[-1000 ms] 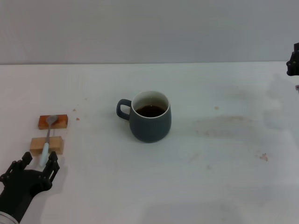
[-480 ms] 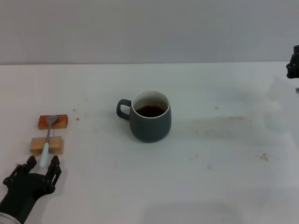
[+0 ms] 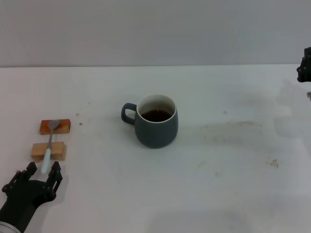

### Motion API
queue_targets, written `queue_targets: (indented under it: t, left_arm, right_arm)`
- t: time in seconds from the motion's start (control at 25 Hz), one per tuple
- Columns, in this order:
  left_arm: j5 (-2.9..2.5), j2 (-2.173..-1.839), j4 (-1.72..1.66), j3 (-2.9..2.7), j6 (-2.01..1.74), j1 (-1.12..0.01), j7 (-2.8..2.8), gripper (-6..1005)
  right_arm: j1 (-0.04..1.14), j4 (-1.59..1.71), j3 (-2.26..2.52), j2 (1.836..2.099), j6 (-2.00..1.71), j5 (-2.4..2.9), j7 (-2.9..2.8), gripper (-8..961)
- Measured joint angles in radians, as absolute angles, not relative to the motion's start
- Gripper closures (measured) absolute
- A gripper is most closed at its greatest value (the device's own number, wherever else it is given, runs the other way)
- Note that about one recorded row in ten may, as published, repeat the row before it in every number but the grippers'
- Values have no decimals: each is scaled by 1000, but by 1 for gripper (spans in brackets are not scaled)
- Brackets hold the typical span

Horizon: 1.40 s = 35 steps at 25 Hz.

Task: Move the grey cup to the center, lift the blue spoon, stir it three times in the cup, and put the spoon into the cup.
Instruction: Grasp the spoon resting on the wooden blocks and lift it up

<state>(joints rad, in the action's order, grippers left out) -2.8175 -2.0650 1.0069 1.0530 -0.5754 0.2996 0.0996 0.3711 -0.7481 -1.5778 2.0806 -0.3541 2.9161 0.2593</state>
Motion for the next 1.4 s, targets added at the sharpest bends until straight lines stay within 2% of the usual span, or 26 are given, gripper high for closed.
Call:
queue_targets:
  t: [0.16, 1.4]
  left_arm:
    - [-2790, -2066, 993, 1054, -583, 290, 92, 428]
    - [-2770, -2065, 977, 1049, -588, 271, 86, 660]
  right_arm:
    - [371, -749, -1577, 2080, -354, 2916, 259, 954]
    - [375, -752, -1577, 2077, -351, 2917, 261, 955]
